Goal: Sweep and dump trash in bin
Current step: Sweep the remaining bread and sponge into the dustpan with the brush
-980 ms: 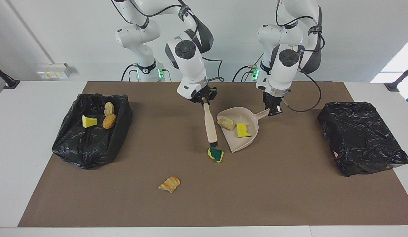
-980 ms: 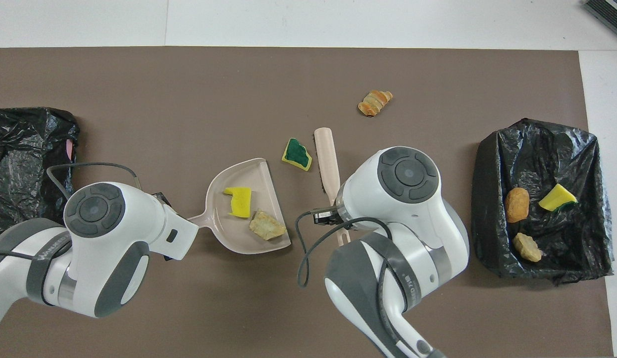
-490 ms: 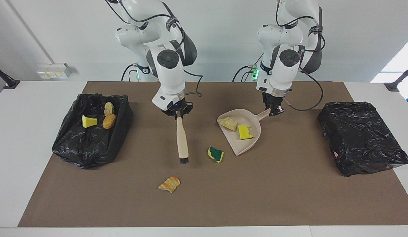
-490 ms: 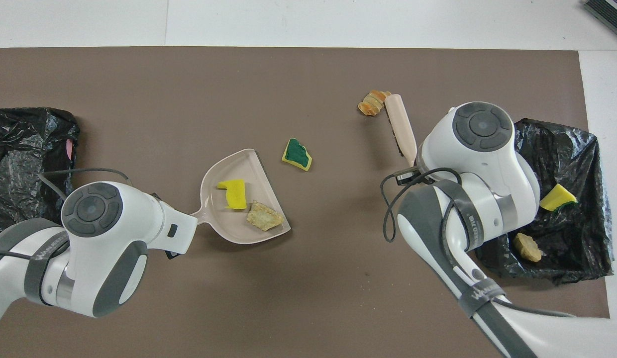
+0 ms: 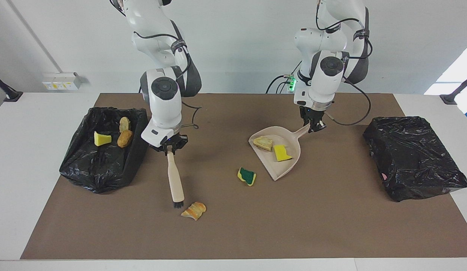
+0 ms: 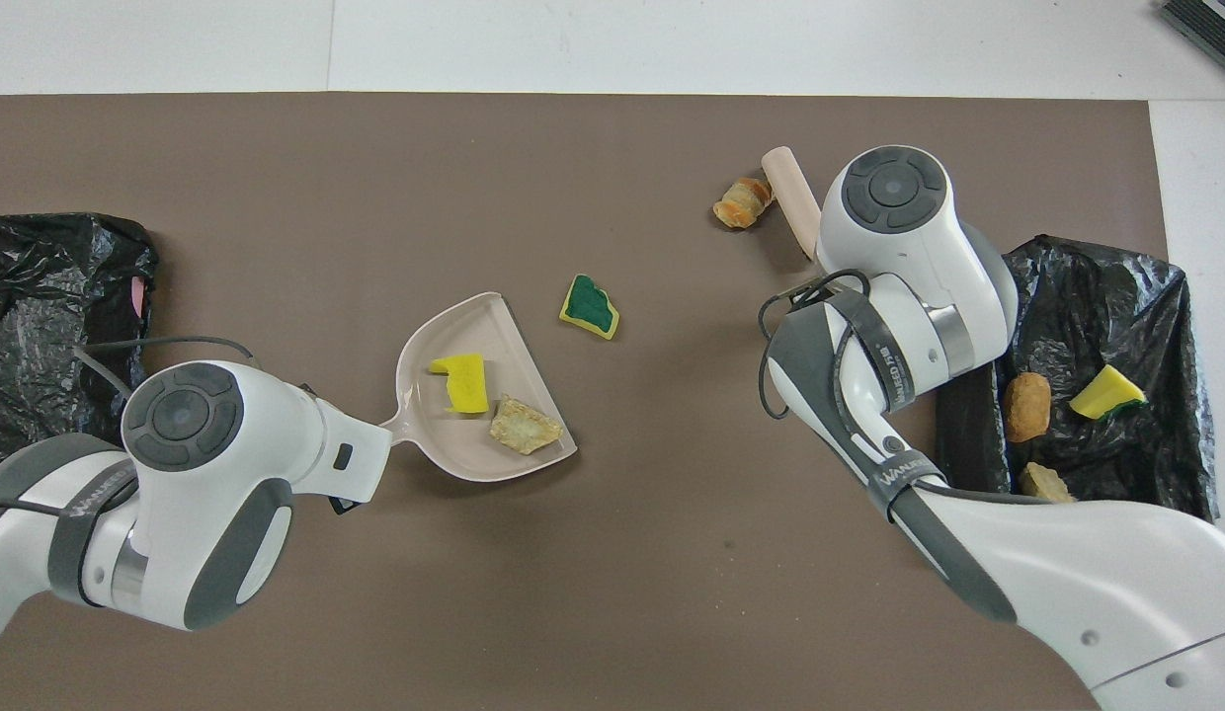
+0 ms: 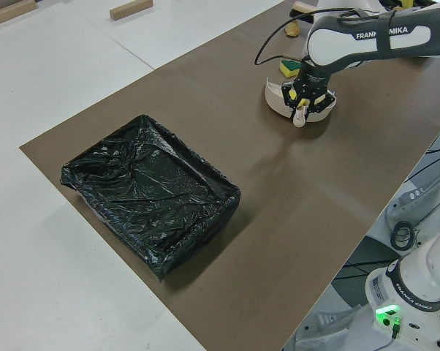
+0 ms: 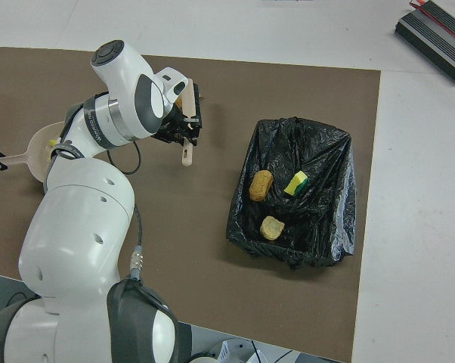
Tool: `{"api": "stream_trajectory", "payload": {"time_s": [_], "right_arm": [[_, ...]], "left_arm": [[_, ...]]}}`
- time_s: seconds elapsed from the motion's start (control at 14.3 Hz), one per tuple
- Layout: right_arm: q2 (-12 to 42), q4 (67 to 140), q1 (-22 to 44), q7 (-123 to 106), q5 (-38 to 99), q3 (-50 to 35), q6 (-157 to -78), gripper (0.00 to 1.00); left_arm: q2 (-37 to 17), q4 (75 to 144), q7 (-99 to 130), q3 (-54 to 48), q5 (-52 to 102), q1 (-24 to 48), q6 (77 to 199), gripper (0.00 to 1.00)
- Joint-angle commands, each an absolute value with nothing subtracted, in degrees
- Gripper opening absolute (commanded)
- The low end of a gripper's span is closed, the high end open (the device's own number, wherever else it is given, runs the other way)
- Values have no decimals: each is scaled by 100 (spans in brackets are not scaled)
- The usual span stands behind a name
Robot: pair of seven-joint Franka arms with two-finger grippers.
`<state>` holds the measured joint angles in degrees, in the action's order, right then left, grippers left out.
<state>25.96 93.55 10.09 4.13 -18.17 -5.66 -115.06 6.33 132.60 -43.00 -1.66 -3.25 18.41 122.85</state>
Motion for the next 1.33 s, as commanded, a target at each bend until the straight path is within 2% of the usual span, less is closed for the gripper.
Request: {"api": "stream_trajectory", "payload": {"time_s": [0.0, 0.49, 0.84, 1.26], "right_arm": [[2769, 9061, 1116, 255, -1846, -650, -11461, 0], [2523, 9509, 1195, 237, -1240, -1318, -11391, 0], [2163, 10229, 1195, 290, -748, -1845, -11470, 0], [1837, 10643, 1625, 403, 779, -2021, -11540, 0]], "left_arm": [[835, 13482, -4201, -141, -360, 1837, 12445, 0], [835, 13482, -4201, -141, -360, 1837, 12445, 0], [826, 13482, -4201, -141, -360, 1837, 12445, 0], [800, 13482, -4166, -141, -360, 1837, 12445, 0]]}}
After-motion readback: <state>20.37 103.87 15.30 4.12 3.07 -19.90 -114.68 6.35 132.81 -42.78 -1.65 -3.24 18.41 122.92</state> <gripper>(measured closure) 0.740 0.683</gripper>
